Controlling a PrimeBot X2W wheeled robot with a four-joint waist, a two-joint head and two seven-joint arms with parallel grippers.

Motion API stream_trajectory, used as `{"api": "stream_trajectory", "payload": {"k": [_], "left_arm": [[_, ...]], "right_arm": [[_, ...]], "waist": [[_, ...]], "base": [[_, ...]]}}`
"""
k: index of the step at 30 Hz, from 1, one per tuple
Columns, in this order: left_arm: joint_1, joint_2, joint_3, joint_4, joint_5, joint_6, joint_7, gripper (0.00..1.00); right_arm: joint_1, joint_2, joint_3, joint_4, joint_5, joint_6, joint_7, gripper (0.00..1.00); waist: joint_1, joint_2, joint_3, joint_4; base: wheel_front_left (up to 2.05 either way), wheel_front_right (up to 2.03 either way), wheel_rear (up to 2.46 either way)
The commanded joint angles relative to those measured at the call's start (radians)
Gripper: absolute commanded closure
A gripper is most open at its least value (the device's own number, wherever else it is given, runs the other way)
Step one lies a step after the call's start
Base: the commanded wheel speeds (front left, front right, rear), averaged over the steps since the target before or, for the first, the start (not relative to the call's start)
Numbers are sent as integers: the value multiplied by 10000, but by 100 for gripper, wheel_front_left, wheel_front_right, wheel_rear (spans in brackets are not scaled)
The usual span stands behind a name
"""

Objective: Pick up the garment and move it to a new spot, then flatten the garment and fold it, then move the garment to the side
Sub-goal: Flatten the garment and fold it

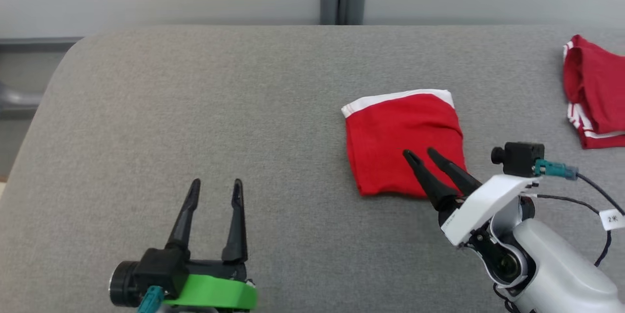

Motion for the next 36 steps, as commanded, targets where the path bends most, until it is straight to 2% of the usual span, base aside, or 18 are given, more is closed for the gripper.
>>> {"api": "stream_trajectory", "payload": {"k": [1,5,8,9,14,19,25,36], "left_arm": [[225,26,227,-5,34,-23,0,0],[395,24,676,-5,181,-126,0,0],[499,24,903,34,353,-195,0,0],[510,24,986,-46,453,-206,0,0],[776,24,1318,-247,771,-62,0,0],[1024,26,1598,-303,1151,36,0,0],[1533,26,1627,-563,1618,119,0,0],[2267,26,1551,-234,1629,244,0,0]], "right_arm": [[1,55,81,299,-198,3,-553,0],[23,103,192,1216,-590,3,-1944,0],[-66,217,-62,1924,-1229,5,-2318,0],[-109,325,-470,2042,-1628,5,-2358,0],[906,1224,-2796,1492,-4327,3,-2349,0],[1923,1909,-3762,101,-6228,3,-2352,0],[2992,2199,-3981,-783,-7450,3,-2352,0],[3759,2250,-3788,-655,-8389,3,-2354,0]], "waist": [[0,0,-662,-907],[0,0,-862,-1377],[0,0,-953,-1650],[0,0,-981,-1744],[0,0,-1145,-1978],[0,0,-1279,-1936],[0,0,-1503,-1679],[0,0,-1656,-1301]], "base": [[0,0,0],[0,0,0],[0,0,0],[0,0,0],[0,0,0],[0,0,0],[0,0,0],[0,0,0]]}}
